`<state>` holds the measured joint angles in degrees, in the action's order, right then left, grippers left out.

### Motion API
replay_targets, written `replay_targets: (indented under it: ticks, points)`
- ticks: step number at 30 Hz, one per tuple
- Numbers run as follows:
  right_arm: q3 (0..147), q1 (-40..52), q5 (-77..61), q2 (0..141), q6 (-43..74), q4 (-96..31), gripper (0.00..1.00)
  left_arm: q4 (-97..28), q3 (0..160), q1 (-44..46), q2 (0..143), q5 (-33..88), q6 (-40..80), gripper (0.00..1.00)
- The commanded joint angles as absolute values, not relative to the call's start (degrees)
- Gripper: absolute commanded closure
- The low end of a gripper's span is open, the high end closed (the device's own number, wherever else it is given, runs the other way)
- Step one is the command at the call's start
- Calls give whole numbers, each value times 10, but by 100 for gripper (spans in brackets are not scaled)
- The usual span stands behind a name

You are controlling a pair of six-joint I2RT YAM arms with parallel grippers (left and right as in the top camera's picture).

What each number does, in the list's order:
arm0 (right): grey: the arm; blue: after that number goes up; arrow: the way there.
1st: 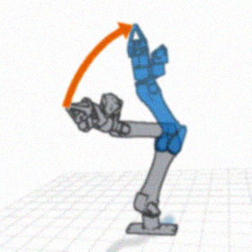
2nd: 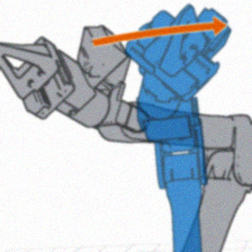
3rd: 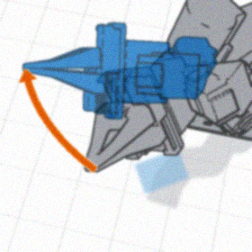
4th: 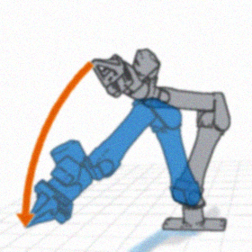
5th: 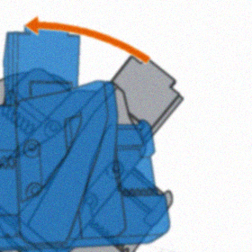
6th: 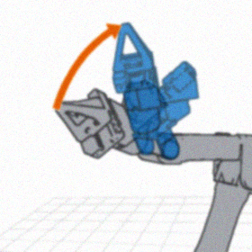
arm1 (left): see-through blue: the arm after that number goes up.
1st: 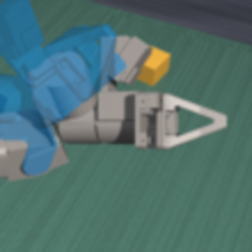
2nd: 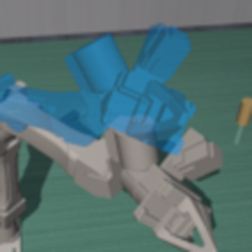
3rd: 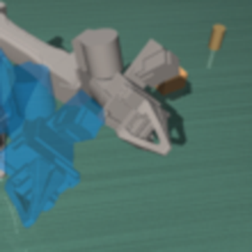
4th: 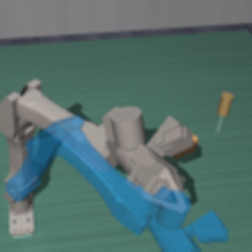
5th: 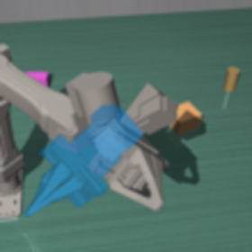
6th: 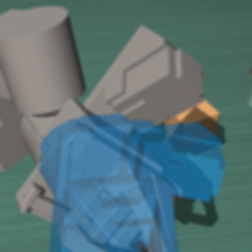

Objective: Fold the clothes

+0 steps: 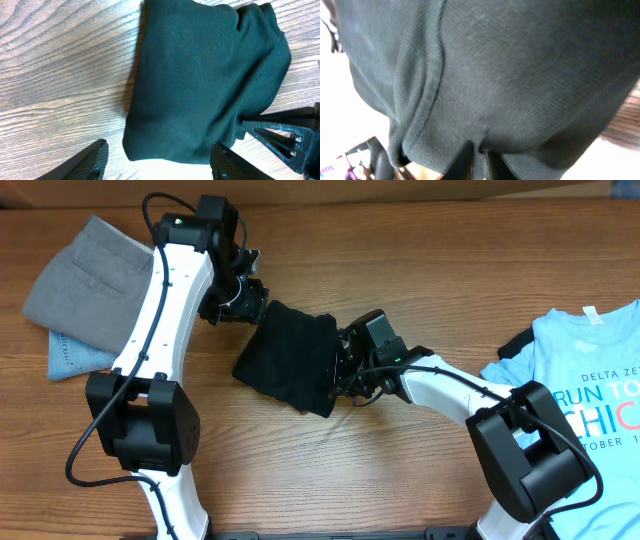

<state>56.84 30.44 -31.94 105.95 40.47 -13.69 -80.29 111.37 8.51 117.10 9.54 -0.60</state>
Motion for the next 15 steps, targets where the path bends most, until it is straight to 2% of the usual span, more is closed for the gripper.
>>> replay_targets:
  ticks: [1,9,15]
  points:
    - [568,303,-319,1063,403,-145,96,-803,1122,84,1160,106,-17,32]
    - [594,263,-294,1018,352,-253,96,-798,1122,84,1160,105,-17,30]
    - [594,257,-283,991,340,-278,96,-786,1122,84,1160,105,-17,29]
